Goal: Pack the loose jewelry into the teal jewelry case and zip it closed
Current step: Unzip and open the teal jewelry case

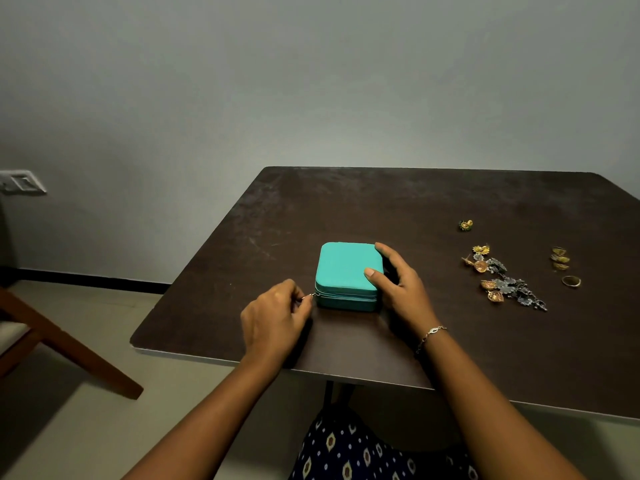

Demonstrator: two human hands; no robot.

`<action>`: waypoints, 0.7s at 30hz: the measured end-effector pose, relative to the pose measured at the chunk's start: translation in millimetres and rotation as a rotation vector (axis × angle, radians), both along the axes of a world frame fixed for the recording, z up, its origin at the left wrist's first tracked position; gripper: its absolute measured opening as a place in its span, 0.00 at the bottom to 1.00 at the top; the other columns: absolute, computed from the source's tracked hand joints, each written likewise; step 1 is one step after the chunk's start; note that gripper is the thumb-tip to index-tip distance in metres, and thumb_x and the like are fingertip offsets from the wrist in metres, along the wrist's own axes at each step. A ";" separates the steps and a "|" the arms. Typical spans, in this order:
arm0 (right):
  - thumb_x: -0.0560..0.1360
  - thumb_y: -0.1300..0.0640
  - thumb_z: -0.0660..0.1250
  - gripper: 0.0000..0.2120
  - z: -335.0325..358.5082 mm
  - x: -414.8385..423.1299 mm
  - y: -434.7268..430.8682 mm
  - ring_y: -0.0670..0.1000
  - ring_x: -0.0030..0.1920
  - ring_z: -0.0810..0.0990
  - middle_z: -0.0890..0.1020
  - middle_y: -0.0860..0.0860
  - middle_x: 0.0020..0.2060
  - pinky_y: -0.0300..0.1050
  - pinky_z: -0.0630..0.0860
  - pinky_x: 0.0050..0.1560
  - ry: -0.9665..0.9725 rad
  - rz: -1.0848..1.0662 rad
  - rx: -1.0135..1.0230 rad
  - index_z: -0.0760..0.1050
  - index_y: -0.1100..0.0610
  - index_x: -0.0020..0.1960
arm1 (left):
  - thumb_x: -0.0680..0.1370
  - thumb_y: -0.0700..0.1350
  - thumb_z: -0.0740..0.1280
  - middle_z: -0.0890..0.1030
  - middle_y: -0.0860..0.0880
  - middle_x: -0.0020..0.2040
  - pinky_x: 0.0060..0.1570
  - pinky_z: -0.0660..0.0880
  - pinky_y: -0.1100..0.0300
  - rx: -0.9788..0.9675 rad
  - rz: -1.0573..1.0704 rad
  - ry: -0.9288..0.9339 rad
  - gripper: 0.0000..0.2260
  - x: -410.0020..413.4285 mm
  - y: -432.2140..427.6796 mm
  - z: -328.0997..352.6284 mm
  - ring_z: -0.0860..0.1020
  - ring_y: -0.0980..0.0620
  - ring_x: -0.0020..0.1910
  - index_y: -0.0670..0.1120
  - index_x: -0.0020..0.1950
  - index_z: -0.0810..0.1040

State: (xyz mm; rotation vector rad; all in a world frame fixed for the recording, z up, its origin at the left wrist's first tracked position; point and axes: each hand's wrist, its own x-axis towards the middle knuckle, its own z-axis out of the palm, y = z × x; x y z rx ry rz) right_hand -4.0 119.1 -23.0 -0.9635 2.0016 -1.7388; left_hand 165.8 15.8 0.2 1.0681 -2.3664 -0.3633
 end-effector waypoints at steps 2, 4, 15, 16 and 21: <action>0.74 0.56 0.67 0.24 -0.7 -0.2 -0.4 0.49 0.65 0.70 0.71 0.50 0.67 0.52 0.69 0.66 -0.006 0.003 0.003 0.66 0.50 0.69 | 0.75 0.54 0.64 0.78 0.54 0.39 0.35 0.65 0.60 0.003 0.003 -0.001 0.09 0.0 -1.6 -0.1 0.78 0.51 0.42 0.50 0.43 0.76; 0.74 0.56 0.67 0.24 -1.0 -0.3 -0.5 0.50 0.65 0.70 0.71 0.50 0.67 0.53 0.69 0.66 -0.009 0.000 -0.003 0.66 0.49 0.69 | 0.76 0.54 0.64 0.77 0.54 0.38 0.35 0.65 0.60 0.006 -0.001 -0.004 0.09 -0.7 -3.6 0.4 0.78 0.51 0.42 0.50 0.44 0.76; 0.72 0.57 0.69 0.25 -1.0 0.4 0.1 0.48 0.64 0.71 0.73 0.50 0.65 0.50 0.69 0.66 -0.015 -0.016 -0.026 0.67 0.52 0.68 | 0.76 0.53 0.65 0.81 0.53 0.43 0.36 0.68 0.60 -0.025 -0.033 0.014 0.07 -8.5 -24.1 -0.6 0.78 0.52 0.42 0.51 0.45 0.78; 0.72 0.57 0.69 0.26 -1.3 0.4 -0.2 0.48 0.64 0.72 0.73 0.50 0.65 0.50 0.69 0.65 -0.017 -0.016 -0.029 0.67 0.52 0.68 | 0.76 0.53 0.65 0.81 0.53 0.43 0.36 0.67 0.60 -0.032 -0.047 0.014 0.07 -8.9 -26.1 -0.4 0.78 0.52 0.42 0.51 0.45 0.78; 0.74 0.60 0.67 0.24 -0.7 -0.6 0.0 0.48 0.63 0.72 0.73 0.50 0.65 0.50 0.69 0.65 -0.018 -0.010 -0.026 0.67 0.51 0.68 | 0.76 0.52 0.65 0.81 0.53 0.42 0.34 0.68 0.60 -0.085 -0.125 0.014 0.06 -7.8 -34.3 -1.6 0.77 0.52 0.39 0.51 0.44 0.78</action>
